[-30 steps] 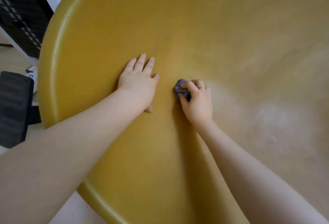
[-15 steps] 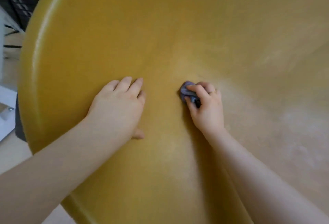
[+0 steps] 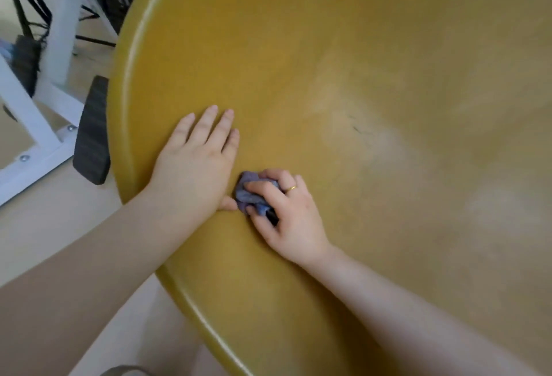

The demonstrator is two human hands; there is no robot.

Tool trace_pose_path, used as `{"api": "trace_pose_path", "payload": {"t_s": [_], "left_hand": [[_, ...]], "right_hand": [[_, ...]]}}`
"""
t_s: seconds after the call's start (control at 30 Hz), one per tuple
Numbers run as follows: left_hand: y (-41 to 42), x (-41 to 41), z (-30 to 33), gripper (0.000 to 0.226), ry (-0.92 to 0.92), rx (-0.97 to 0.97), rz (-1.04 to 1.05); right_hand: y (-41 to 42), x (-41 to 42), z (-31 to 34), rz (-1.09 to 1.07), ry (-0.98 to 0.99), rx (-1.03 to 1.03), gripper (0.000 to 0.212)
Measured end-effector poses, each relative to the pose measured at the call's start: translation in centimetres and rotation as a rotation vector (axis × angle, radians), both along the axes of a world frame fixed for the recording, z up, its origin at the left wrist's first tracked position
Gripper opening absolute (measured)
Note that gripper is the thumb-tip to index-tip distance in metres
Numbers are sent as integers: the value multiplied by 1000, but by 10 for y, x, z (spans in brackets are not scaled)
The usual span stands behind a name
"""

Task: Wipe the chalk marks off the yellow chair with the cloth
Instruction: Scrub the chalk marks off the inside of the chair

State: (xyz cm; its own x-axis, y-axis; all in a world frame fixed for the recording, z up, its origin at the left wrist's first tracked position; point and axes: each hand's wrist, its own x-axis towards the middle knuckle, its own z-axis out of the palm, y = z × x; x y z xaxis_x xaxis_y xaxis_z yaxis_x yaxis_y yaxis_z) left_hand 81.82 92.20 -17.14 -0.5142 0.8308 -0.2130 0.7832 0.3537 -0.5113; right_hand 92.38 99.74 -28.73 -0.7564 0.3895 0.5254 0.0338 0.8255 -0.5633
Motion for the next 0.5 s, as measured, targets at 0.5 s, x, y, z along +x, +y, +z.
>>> {"api": "trace_pose_path", "payload": {"t_s": [0.5], "left_hand": [[19,36,-34,124,-79,-85,56]], "right_hand": [[162,30,-4,-696,-133,161,35]]}}
